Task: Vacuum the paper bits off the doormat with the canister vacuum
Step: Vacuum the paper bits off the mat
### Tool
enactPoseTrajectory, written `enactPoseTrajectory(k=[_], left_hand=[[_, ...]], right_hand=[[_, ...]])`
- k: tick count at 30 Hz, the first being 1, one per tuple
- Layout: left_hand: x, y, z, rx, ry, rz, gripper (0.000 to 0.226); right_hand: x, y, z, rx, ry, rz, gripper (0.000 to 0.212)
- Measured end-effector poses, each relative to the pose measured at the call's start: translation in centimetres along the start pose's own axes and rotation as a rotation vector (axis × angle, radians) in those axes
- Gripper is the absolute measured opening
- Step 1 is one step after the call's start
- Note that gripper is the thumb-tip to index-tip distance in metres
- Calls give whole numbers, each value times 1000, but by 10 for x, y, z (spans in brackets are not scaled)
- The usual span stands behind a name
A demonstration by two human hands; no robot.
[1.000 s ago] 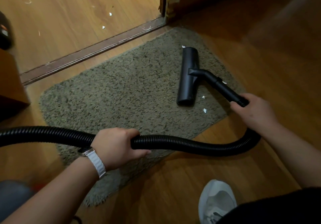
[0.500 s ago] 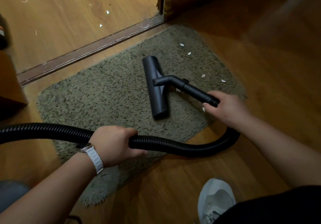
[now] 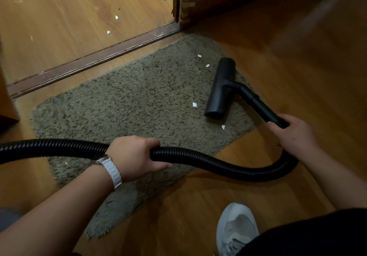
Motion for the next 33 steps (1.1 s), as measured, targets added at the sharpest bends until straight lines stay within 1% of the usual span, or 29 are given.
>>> enactPoseTrajectory(k=[3,7,10,13,16,19,21,25,29,33], left_hand=[[1,-4,10,-12,15,-7,65],[6,0,9,-36,13,-38,64],[8,2,7,-35,20,-49,63],[8,5,8,-63,35,-65,63],[10,8,6,-74,40,-91,63],[11,8,6,-71,41,-91,63],[11,9,6,-61,38,-80,63],[12,13,8,-53,36,-81,62],[10,16,6,-39,18,-67,68],[9,18,6,-38,13,-86,69]], right_hand=[[2,4,2,21,14,-27,36],[2,17,-3,25,-2,-43,34],[3,29,-18,26,-79,-72,31],[5,45,-36,82,-162,-128,33],[5,54,-51,162,-206,-158,38],[7,55,-57,190,-238,-181,37],[9,52,-53,176,-215,-165,38],[12,33,-29,90,-115,-59,35],[19,18,-5,-22,-2,28,37],[21,17,6,-54,14,43,34]])
Point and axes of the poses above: each hand's wrist, its own x-axis away from the middle knuckle, its own y-axis out of the palm, z = x × y, the point moved 8 cm from there along -x, towards the middle knuckle, and after that the axes turned 4 degrees about -y, right-handed, at the moved point
